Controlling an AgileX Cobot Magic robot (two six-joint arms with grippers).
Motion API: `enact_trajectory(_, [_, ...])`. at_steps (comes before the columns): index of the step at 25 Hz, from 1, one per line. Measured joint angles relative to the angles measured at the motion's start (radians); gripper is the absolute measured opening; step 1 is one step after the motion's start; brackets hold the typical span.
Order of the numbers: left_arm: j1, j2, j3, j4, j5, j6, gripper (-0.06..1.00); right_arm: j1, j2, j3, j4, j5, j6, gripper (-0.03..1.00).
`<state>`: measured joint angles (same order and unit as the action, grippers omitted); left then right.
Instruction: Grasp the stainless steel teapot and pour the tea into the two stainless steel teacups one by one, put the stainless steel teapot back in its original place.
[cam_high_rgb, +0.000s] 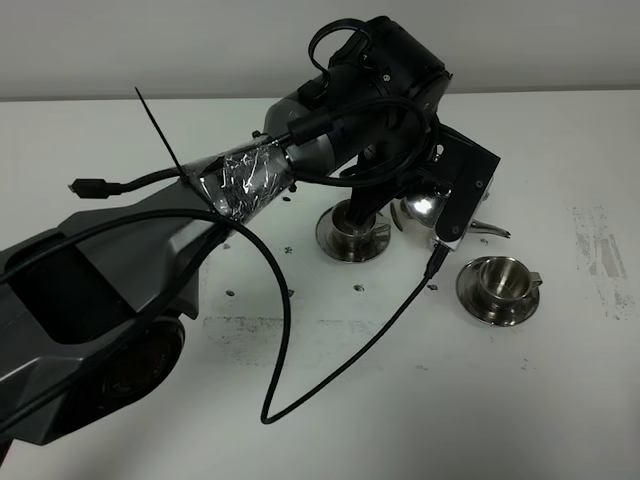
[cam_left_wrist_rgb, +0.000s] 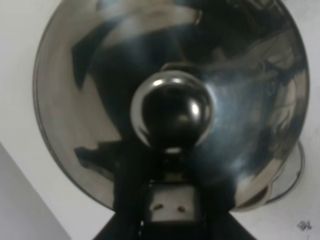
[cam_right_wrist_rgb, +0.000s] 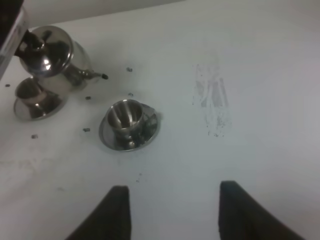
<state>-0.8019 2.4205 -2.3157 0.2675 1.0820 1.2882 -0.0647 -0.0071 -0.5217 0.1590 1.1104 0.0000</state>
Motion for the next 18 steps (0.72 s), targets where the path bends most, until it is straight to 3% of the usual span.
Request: enact_trajectory(18, [-0.027, 0.019, 0.000, 0.078, -0.015, 0.001, 0.19, 0.000, 0.000, 0.000, 0.000, 0.000, 0.000, 0.40])
